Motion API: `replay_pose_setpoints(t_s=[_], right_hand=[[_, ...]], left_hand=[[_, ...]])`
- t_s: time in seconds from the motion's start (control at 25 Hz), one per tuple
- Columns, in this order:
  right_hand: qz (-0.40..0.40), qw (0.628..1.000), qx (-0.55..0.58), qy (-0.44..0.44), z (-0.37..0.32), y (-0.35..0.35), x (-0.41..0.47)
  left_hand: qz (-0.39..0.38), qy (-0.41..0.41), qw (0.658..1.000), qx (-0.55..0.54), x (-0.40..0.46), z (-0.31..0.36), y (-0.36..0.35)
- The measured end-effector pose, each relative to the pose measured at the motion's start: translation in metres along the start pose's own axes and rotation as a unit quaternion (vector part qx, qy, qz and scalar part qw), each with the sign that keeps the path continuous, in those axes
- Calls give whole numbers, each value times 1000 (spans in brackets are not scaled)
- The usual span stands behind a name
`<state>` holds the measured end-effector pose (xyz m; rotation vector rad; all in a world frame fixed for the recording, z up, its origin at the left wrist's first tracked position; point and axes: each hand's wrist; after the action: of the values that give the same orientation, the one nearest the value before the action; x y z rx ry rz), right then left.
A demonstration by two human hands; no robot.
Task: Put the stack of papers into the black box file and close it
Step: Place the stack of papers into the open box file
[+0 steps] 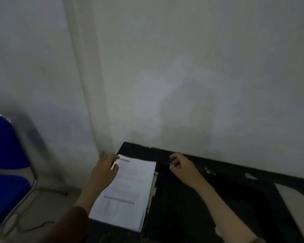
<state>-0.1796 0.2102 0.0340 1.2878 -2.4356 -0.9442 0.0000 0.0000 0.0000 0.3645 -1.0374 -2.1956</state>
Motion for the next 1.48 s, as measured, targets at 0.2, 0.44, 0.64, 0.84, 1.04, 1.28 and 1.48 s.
replay_pose_setpoints(t_s=[0.2,0.44,0.64,0.84,1.04,1.28,1.48], right_hand=[[-51,994,48,-85,22,-92,-7],[-93,977,120,-147,33,-161,-17],[-50,954,191,-226,30,-184,-20],[-48,931,178,-314,22,-190,-10],[-49,923,145,-353,15,-188,-5],[-43,919,210,-331,18,-185,-4],[-52,924,222,-306,23,-181,-8]], left_hand=[[-43,99,993,-39,-34,-73,-16],[-142,159,975,-70,-58,-112,-39],[-145,211,961,-104,-66,-110,-56],[-124,252,953,-110,-56,-116,-53],[-129,325,925,-151,-47,-122,-48],[-125,326,926,-141,-41,-120,-49],[-167,287,928,-172,-40,-116,-47]])
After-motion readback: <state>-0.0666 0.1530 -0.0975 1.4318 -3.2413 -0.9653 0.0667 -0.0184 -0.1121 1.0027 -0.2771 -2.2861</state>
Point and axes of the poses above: each hand's wrist, its own x-axis towards the middle knuckle, its own y-axis out of the back of the hand, z = x × y, and after that the axes turned 6 degrees about -z, right-handed
